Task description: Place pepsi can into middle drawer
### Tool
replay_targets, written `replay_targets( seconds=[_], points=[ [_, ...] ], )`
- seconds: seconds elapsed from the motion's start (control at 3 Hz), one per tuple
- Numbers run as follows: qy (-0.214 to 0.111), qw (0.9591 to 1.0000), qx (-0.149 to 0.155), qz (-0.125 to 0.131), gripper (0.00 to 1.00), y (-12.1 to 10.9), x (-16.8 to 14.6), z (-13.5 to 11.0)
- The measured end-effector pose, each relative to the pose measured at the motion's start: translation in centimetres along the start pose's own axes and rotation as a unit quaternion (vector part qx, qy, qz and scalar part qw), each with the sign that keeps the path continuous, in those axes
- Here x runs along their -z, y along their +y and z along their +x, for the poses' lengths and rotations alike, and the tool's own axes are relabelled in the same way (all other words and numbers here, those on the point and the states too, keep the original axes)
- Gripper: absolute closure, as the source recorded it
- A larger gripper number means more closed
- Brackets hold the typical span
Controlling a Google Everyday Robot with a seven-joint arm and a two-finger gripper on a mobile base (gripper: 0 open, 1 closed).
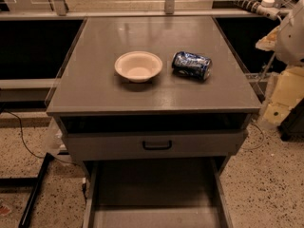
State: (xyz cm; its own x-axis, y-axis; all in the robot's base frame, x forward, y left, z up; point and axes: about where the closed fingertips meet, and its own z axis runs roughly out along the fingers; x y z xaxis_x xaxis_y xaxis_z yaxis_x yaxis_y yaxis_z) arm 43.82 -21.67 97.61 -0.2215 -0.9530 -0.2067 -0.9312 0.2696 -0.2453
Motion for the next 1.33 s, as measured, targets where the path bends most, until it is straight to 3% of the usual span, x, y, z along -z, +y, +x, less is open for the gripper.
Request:
replay_targets(
  seconds=[0.33, 1.0, 1.33],
  points=[
    [-0.009, 0.9999, 0.001, 0.006, 0.0, -0.8, 0.1, -0.5],
    [-0.043, 0.9979, 0.018, 0.045, 0.0, -7.4, -1.3, -3.8],
    [-0.086, 0.9938, 0.029, 0.065, 0.0, -9.2, -2.5, -4.6]
  ],
)
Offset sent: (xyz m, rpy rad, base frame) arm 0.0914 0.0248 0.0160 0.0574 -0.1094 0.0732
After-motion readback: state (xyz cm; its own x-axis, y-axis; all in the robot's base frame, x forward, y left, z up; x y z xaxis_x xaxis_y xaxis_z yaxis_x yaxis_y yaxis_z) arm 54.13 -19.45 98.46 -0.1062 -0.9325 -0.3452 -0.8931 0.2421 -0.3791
